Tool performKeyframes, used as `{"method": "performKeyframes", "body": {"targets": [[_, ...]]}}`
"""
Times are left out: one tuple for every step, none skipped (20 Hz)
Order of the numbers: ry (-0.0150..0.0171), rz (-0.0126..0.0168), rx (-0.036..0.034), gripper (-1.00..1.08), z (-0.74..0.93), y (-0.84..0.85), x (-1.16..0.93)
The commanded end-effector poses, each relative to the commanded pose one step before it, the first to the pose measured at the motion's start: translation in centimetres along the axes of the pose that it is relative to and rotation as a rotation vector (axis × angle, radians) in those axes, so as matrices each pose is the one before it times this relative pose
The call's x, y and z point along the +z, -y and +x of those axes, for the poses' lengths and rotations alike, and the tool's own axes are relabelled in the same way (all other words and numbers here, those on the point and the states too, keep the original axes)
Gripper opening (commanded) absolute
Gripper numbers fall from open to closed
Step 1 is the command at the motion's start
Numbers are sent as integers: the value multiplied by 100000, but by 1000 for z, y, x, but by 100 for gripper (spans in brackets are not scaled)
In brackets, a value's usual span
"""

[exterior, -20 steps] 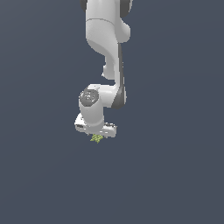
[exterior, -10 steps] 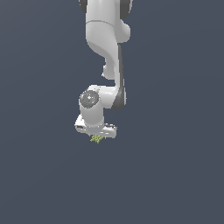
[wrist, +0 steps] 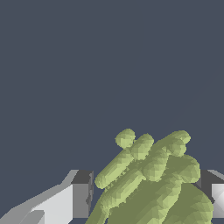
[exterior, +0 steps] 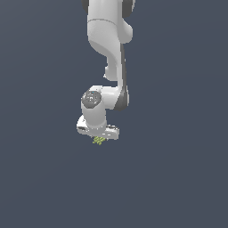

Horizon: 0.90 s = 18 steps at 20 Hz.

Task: Pick up the object and move it to a goal position.

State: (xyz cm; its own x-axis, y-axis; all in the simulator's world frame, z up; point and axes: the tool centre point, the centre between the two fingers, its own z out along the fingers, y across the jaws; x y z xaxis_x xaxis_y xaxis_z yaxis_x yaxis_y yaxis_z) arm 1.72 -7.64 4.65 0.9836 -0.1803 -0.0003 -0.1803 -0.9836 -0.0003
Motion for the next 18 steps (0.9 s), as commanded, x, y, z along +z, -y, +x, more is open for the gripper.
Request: {"method": "performKeyframes", "body": {"targets": [[-99, 18, -38, -100, -224, 259, -627], [0, 0, 0, -100, -147, 133, -334], [0, 0, 0, -100, -167, 152, -380], [0, 0, 0, -100, -187, 170, -427], [0, 0, 0, -100, -208, 189, -474], [0, 0, 0, -100, -228, 208, -522], [0, 0, 0, -100, -249, 227, -571], [0, 0, 0, -100, -270, 247, -620], [0, 0, 0, -100, -291, 266, -671], [0, 0, 0, -100, -312, 287, -723], [0, 0, 0, -100, -334, 307, -777], [0, 0, 0, -100, -356, 328, -832], [0, 0, 0, -100, -378, 350, -888], [0, 0, 0, -100, -394, 366, -931], [0, 0, 0, -100, -397, 371, -945], [0, 0, 0, -100, -400, 375, -958], [22, -52, 40, -100, -396, 364, -956], [0, 0, 0, -100, -406, 386, -990]]}}
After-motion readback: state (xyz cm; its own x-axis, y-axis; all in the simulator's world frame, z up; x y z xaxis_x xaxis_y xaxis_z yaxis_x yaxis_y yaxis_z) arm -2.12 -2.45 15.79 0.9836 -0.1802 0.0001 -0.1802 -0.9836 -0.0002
